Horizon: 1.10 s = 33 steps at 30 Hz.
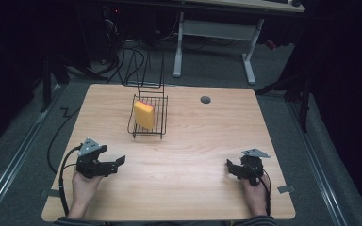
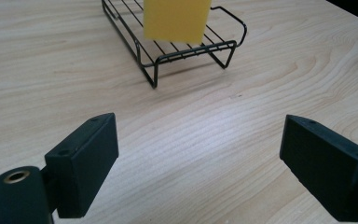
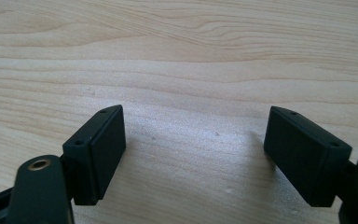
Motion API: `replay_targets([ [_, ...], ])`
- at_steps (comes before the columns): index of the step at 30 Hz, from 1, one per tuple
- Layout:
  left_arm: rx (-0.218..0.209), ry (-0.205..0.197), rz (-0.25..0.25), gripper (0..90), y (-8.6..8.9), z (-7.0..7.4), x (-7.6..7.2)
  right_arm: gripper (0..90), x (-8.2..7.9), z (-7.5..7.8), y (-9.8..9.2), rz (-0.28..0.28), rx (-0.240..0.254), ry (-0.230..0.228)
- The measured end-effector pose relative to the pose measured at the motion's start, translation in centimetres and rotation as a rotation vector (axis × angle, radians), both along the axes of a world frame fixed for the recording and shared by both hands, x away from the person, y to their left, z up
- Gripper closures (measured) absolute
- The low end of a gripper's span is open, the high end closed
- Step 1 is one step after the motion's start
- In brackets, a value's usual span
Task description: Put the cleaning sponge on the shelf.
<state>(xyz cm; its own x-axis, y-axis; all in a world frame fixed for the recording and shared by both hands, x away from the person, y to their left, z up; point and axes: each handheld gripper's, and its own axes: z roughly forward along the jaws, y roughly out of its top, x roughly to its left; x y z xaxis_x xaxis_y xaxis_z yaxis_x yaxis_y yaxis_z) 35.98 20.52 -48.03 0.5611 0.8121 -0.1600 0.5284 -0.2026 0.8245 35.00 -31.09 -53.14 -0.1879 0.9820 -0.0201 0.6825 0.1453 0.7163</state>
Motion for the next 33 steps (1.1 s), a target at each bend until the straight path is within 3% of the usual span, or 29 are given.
replay_targets([
  [18, 0.032, 0.071, 0.036, 13.9, 0.1, -3.4, 0.4, 20.9, 0.0, 0.0, 0.0, 0.0, 0.0, 0.0],
  [27, 0.067, 0.092, 0.044, 13.6, -0.1, -4.6, 0.9, 20.9, 0.0, 0.0, 0.0, -0.005, 0.004, 0.002],
  [33, 0.115, 0.104, 0.052, 13.5, -0.5, -5.2, 1.3, 20.9, 0.0, 0.0, 0.0, -0.004, 0.003, 0.002],
])
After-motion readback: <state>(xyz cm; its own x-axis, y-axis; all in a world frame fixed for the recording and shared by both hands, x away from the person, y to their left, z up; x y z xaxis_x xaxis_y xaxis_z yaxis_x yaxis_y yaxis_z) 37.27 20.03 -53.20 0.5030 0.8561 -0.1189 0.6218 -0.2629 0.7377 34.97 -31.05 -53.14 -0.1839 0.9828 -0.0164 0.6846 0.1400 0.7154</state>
